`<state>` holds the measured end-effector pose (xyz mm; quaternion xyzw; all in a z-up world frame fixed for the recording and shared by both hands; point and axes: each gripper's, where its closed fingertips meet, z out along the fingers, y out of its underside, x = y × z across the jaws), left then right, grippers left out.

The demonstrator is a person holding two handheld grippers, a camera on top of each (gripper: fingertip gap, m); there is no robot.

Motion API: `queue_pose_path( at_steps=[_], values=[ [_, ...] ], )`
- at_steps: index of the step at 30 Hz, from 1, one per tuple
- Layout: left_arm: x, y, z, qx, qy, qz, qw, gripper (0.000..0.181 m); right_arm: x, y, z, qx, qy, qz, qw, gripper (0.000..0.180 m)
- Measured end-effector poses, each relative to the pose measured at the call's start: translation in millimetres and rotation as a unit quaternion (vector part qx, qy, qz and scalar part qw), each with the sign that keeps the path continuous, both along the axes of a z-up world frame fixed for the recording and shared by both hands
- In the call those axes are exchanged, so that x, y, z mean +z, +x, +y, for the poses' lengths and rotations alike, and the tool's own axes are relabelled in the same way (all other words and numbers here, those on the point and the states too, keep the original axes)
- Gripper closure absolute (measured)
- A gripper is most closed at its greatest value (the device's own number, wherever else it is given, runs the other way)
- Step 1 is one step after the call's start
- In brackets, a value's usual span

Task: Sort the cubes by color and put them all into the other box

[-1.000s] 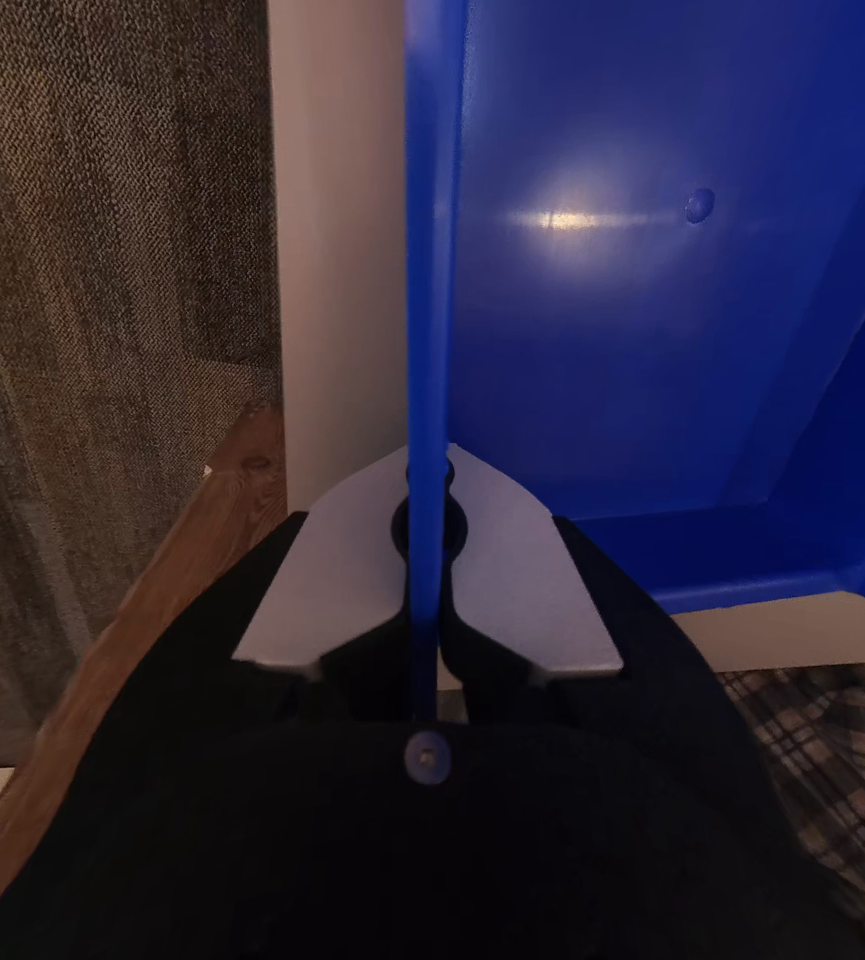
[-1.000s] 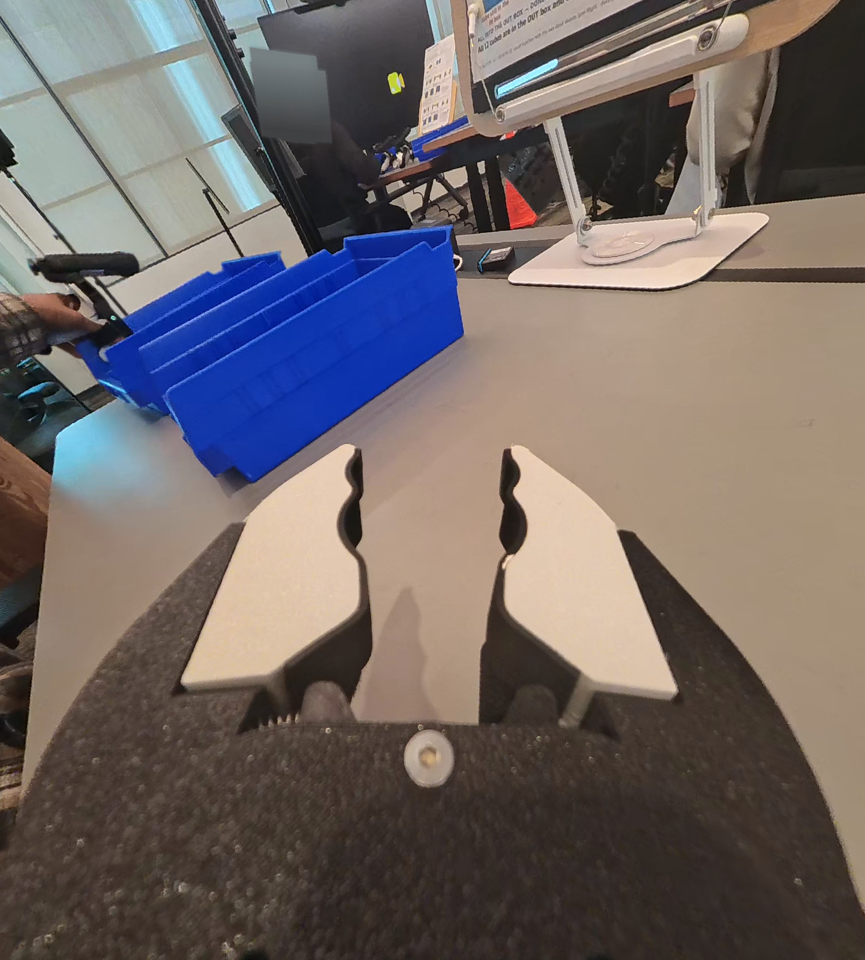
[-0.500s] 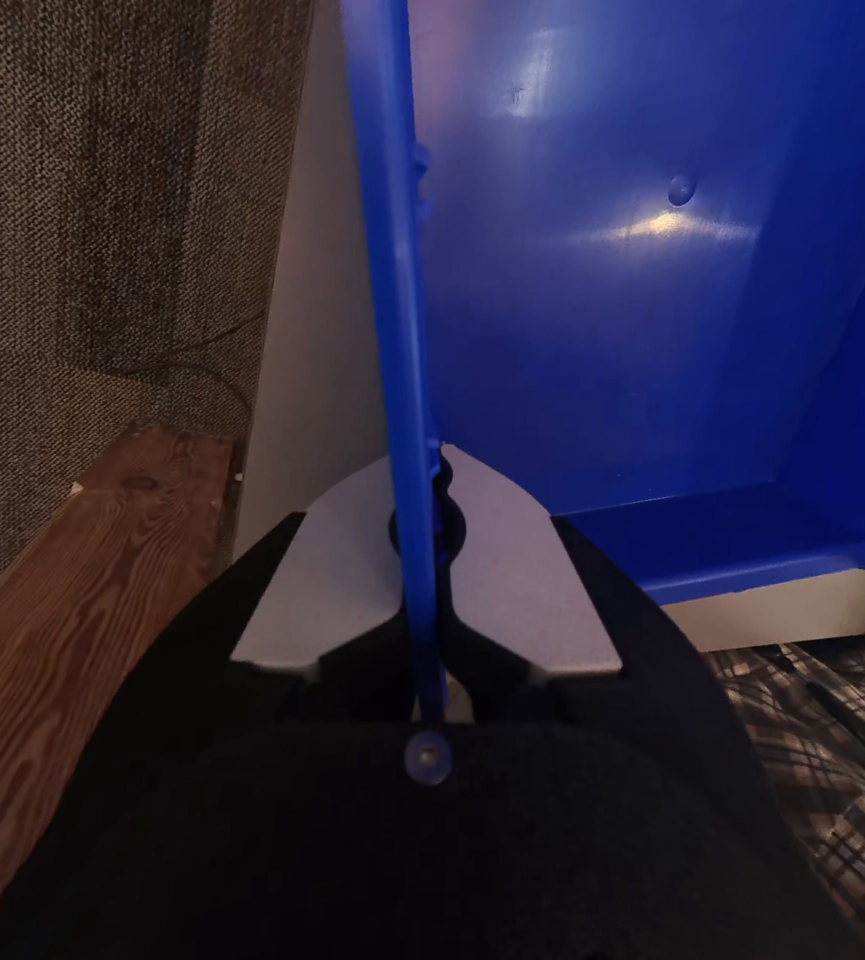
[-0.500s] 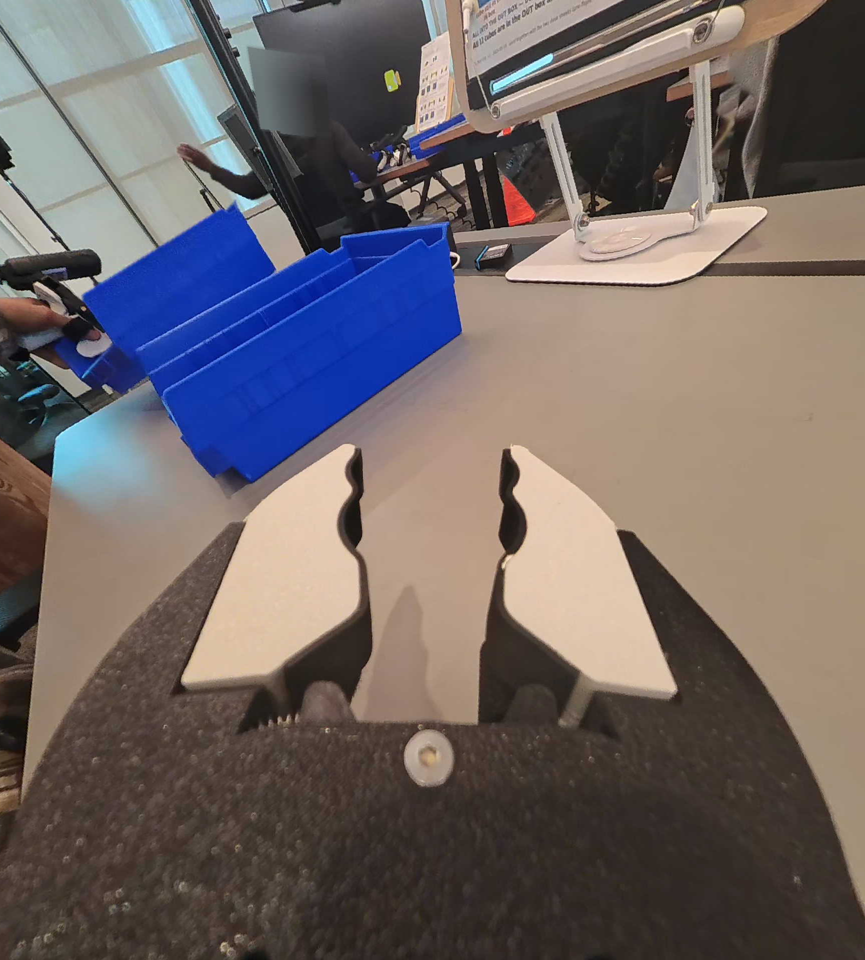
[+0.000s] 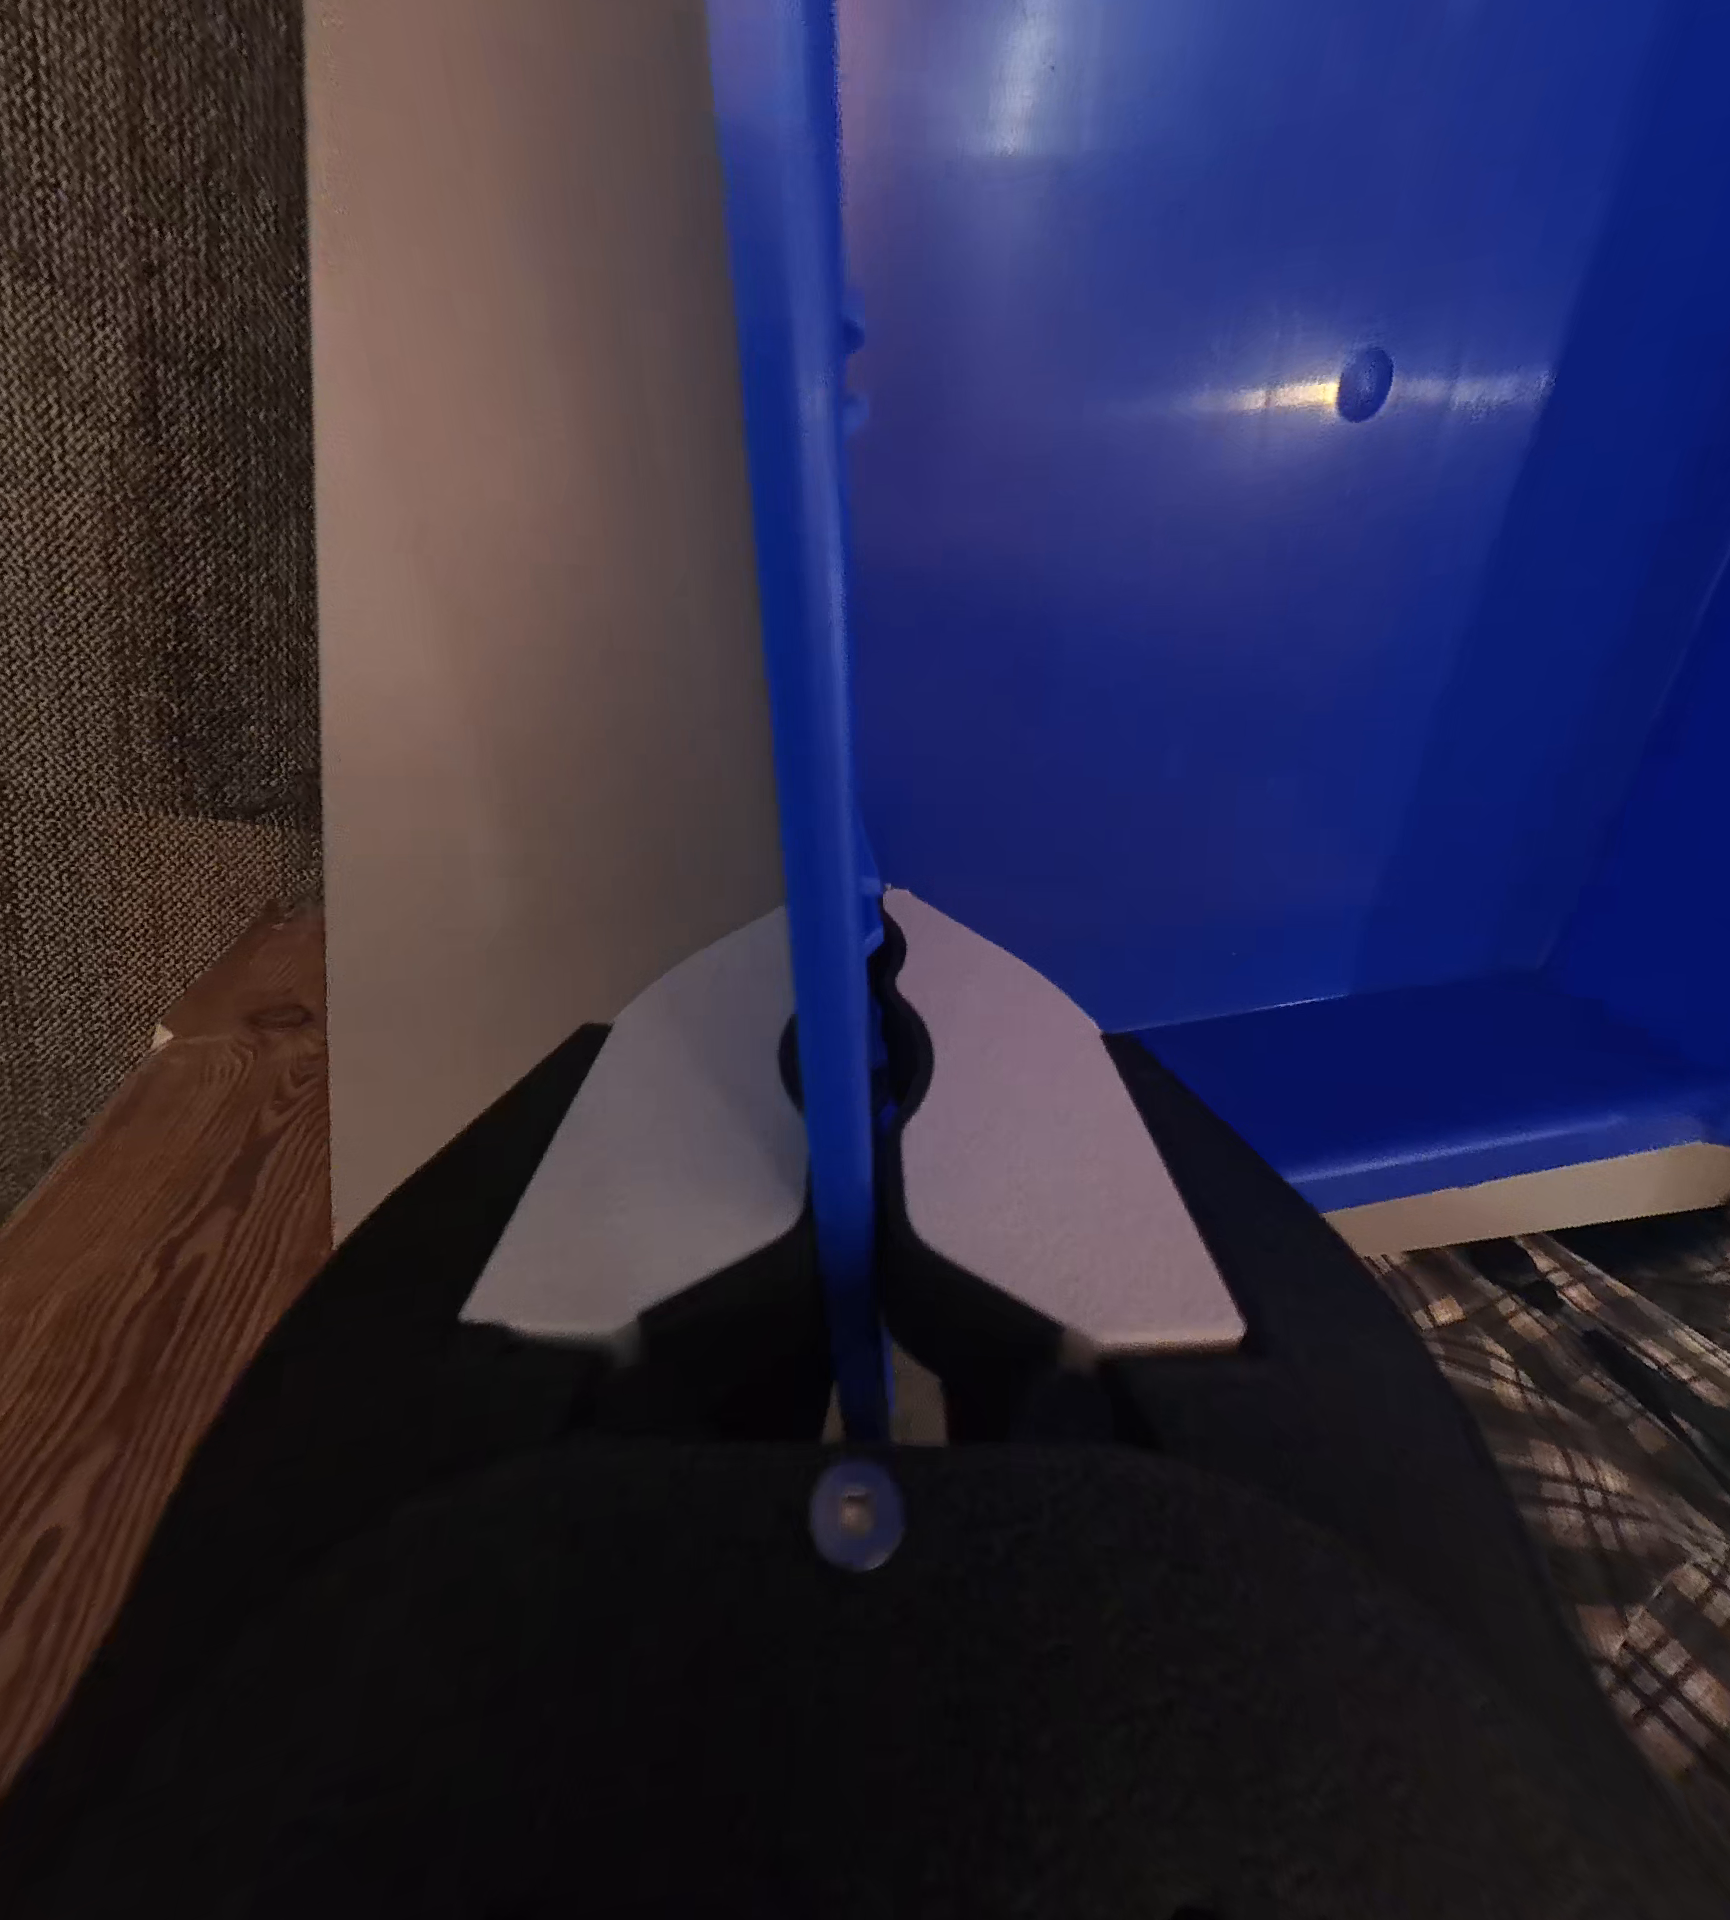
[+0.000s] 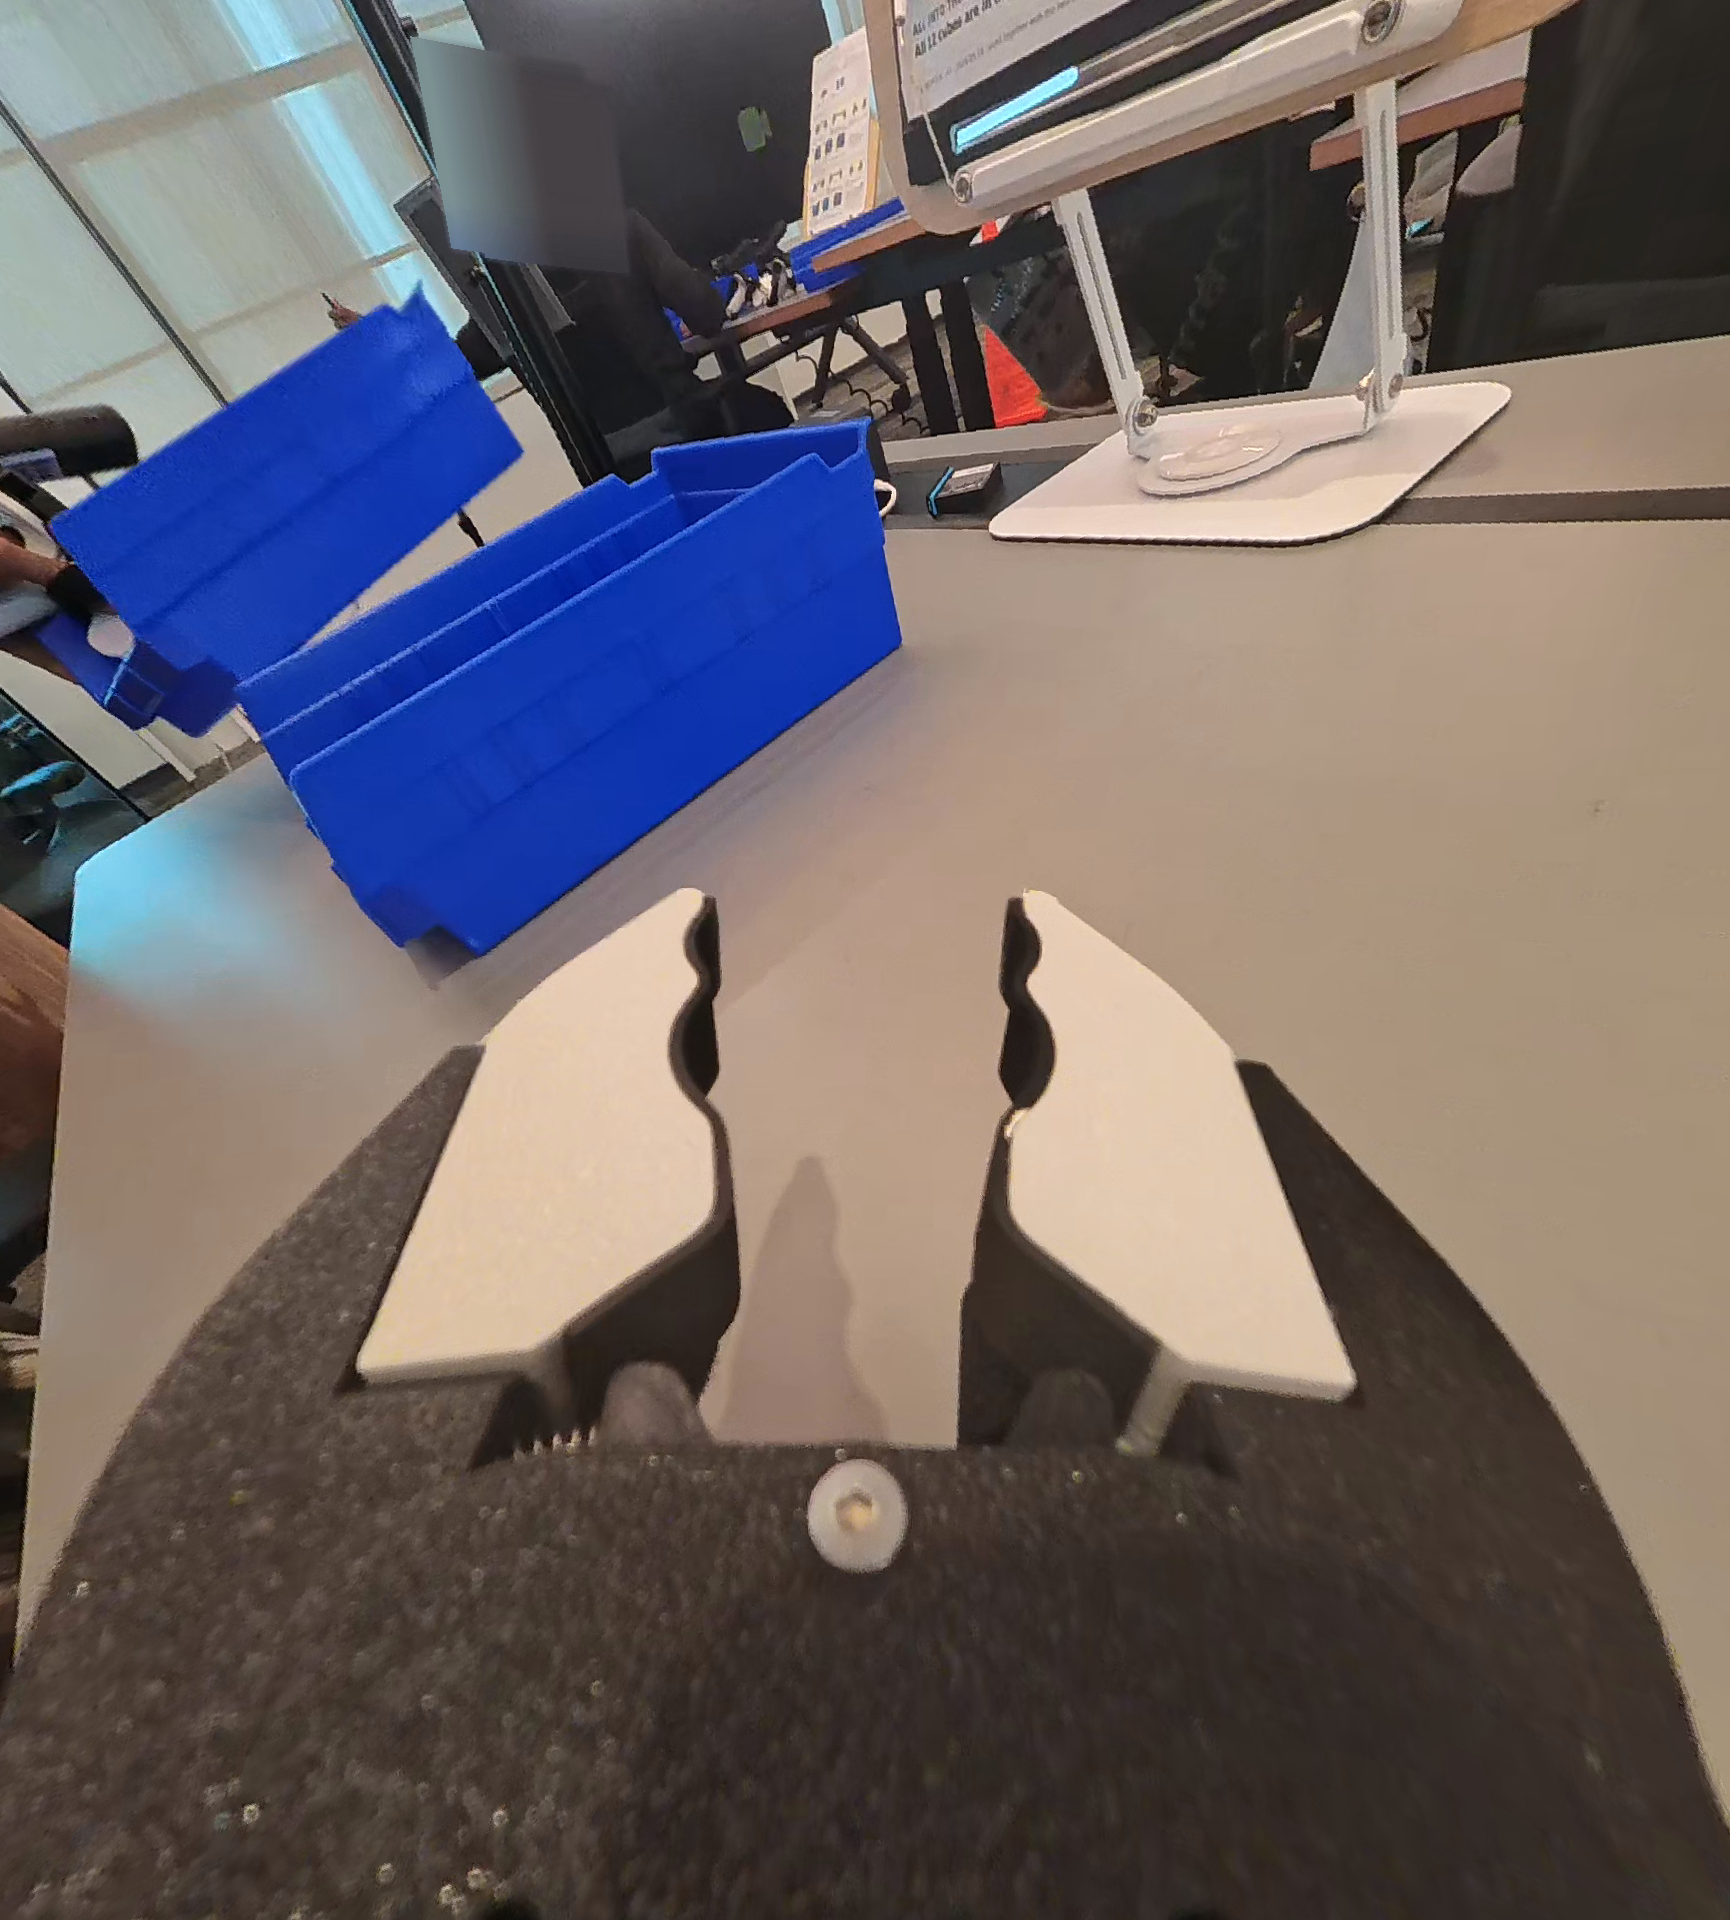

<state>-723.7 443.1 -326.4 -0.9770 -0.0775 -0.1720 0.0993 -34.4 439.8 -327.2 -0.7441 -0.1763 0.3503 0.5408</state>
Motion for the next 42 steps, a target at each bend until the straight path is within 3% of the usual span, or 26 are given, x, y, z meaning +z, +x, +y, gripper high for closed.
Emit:
queue_pose_path(
  at_steps=[23, 42],
  values=[
    [41, 50, 10, -0.029, 0.055, -0.025, 0.998, 0.177, -17, -11, 7, 0.001, -0.051, -0.024, 0.998, 0.121],
    [60, 93, 25, -0.088, 0.076, -0.005, 0.993, 0.177, 7, -43, 8, 0.015, -0.101, -0.080, 0.992, 0.109]
  ],
)
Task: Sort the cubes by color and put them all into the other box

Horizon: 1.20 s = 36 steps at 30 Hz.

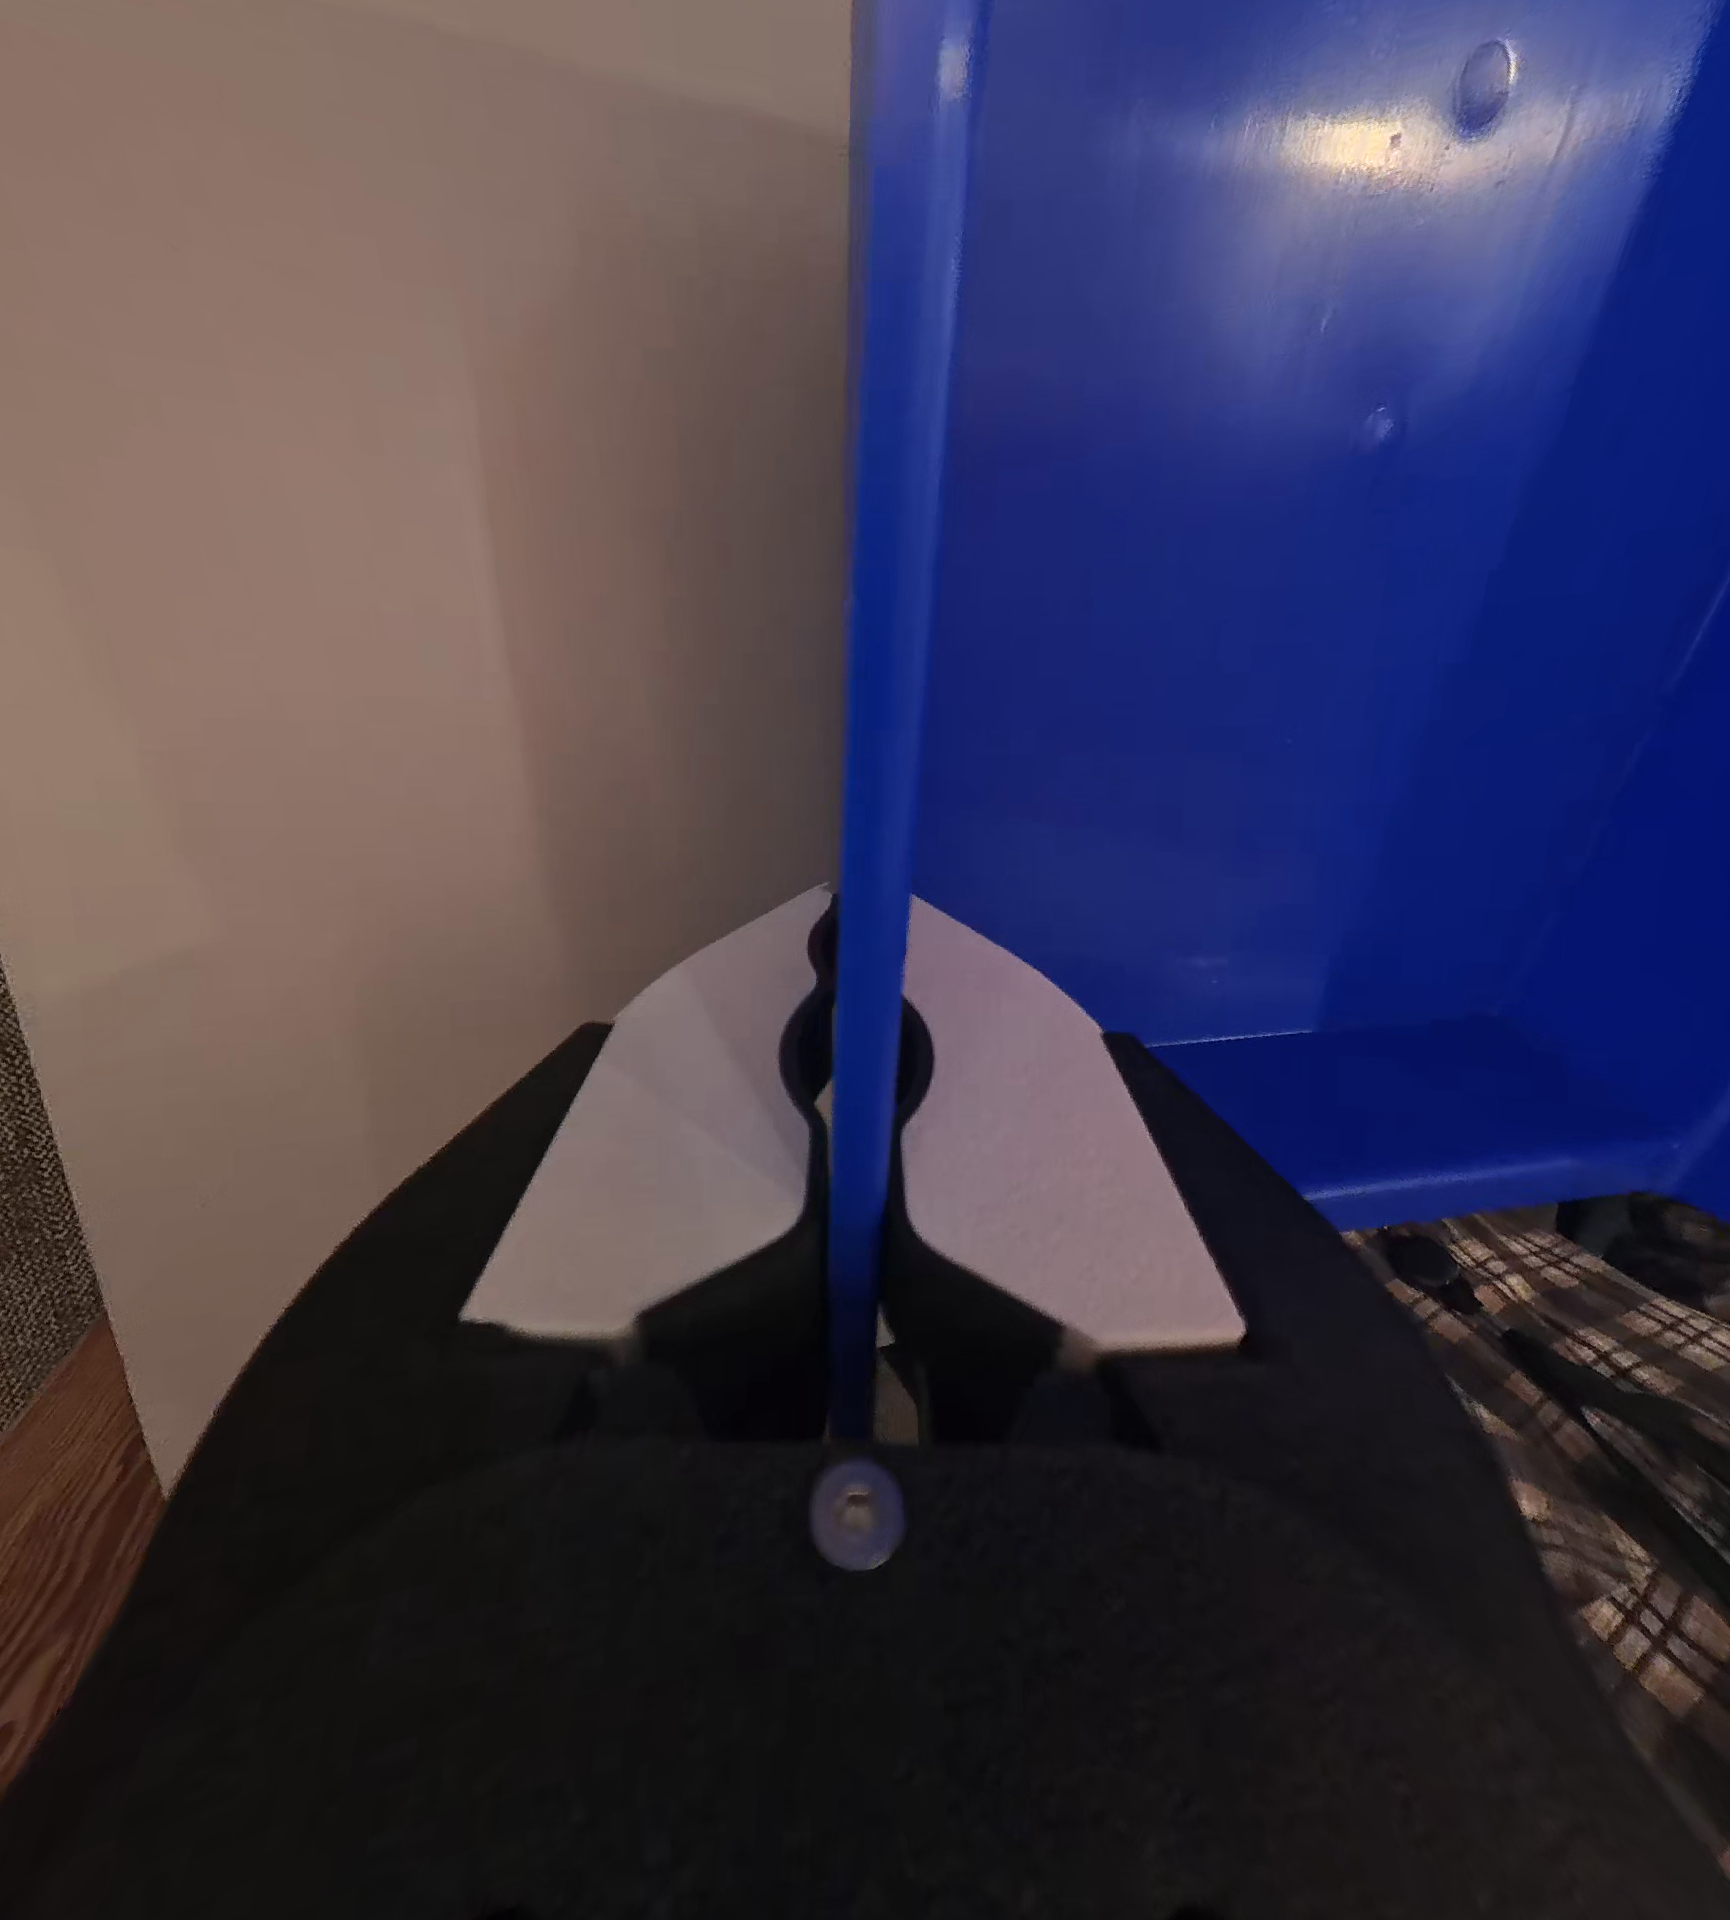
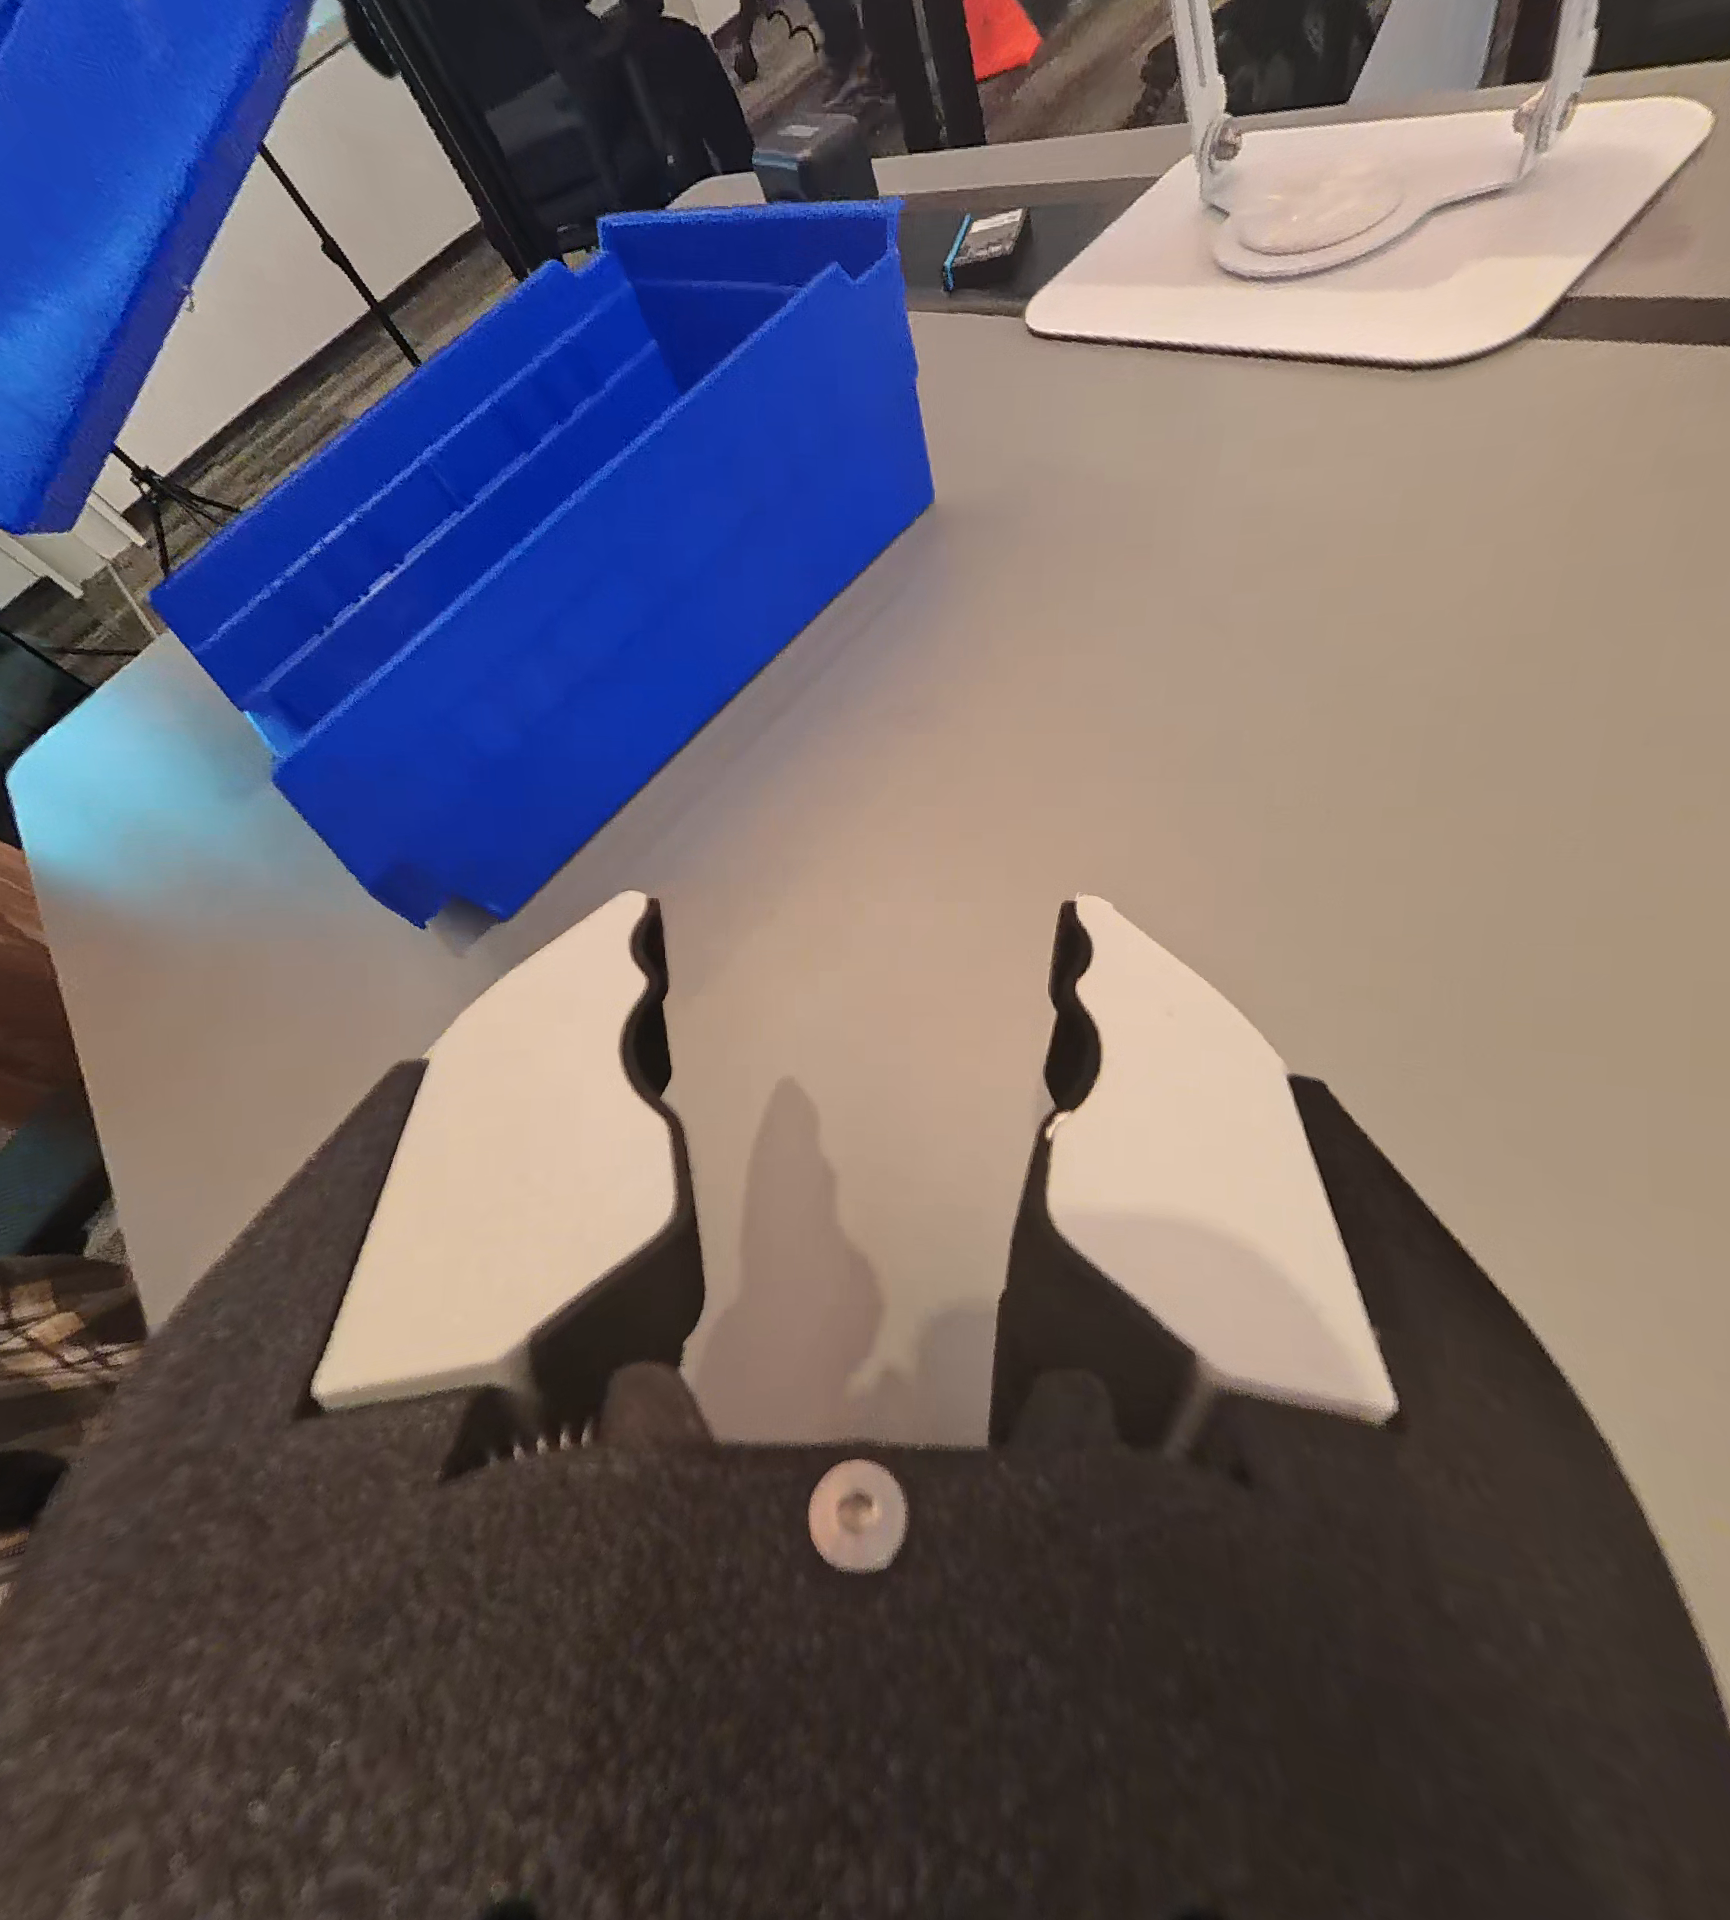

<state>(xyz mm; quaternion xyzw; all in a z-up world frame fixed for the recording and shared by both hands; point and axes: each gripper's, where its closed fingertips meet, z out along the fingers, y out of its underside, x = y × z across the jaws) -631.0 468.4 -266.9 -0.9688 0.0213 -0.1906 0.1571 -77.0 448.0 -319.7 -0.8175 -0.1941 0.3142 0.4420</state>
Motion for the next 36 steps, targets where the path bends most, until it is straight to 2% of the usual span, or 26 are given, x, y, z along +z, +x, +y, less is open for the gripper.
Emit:
queue_pose_path(
  at_steps=[7, 14, 18, 24, 29, 32, 34, 36],
  values=[
    [12, 21, 16, -0.009, 0.015, 0.029, 0.999, 0.177, 34, -27, 13, 0.007, -0.023, 0.006, 1.000, 0.097],
    [30, 59, 43, -0.026, 0.032, 0.099, 0.994, 0.177, 121, -119, 35, 0.084, -0.059, 0.075, 0.992, 0.086],
    [41, 88, 56, -0.028, 0.048, 0.120, 0.991, 0.177, 157, -179, 50, 0.125, -0.125, 0.109, 0.978, 0.085],
    [49, 137, 65, -0.038, 0.073, 0.131, 0.988, 0.177, 162, -219, 82, 0.101, -0.201, 0.105, 0.969, 0.086],
    [58, 177, 64, -0.057, 0.113, 0.168, 0.978, 0.177, 137, -210, 98, 0.056, -0.255, 0.068, 0.963, 0.097],
    [65, 197, 58, -0.068, 0.135, 0.206, 0.967, 0.176, 120, -180, 110, 0.023, -0.260, 0.027, 0.965, 0.138],
    [65, 216, 48, -0.098, 0.135, 0.237, 0.957, 0.174, 114, -158, 116, -0.008, -0.272, -0.003, 0.962, 0.155],
    [58, 242, 35, -0.145, 0.130, 0.250, 0.948, 0.165, 107, -131, 122, -0.033, -0.253, -0.085, 0.963, 0.171]
  ],
)
